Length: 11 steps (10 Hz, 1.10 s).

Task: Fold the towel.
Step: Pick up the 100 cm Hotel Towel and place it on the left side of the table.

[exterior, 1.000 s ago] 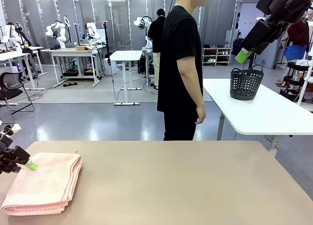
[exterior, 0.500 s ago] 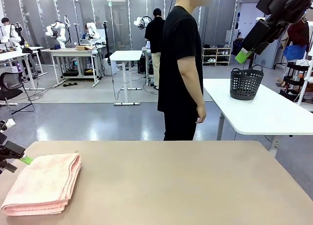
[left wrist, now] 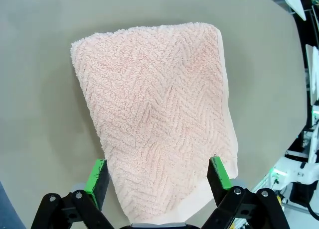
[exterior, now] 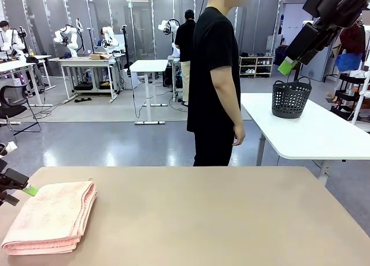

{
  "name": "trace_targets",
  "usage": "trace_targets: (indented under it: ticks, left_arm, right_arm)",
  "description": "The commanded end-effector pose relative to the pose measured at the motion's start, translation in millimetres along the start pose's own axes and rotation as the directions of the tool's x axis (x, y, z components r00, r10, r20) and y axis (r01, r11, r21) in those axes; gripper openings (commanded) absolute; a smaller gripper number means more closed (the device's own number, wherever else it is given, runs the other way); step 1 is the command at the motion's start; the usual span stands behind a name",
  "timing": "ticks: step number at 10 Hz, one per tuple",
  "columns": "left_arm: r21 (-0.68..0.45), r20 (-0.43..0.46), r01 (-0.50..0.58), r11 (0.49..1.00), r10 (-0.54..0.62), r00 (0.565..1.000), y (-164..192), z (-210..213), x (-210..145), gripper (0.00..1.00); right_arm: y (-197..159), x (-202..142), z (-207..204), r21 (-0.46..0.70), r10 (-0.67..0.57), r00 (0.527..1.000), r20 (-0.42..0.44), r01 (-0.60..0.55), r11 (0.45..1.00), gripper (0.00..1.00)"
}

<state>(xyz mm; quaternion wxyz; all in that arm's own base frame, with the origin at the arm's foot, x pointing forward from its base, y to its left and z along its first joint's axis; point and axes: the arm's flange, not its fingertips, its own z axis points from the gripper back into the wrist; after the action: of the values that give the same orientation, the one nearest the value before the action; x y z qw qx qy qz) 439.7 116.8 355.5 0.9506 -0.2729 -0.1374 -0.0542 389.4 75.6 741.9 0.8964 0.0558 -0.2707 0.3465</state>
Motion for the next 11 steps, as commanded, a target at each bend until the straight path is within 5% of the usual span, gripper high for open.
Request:
trace_targets:
  ticks: [1,11]
  left_arm:
    - [-0.003,-0.002,0.003,1.0,-0.003,1.0,2.2,0.1,6.3,1.0]
    - [-0.003,-0.002,0.003,1.0,-0.003,1.0,2.2,0.1,6.3,1.0]
  right_arm:
    - [-0.3,-0.7,0.1,-0.001,-0.007,1.0,0.001,0.007,1.0,1.0]
    - [-0.3,-0.7,0.1,-0.001,-0.007,1.0,0.001,0.007,1.0,1.0]
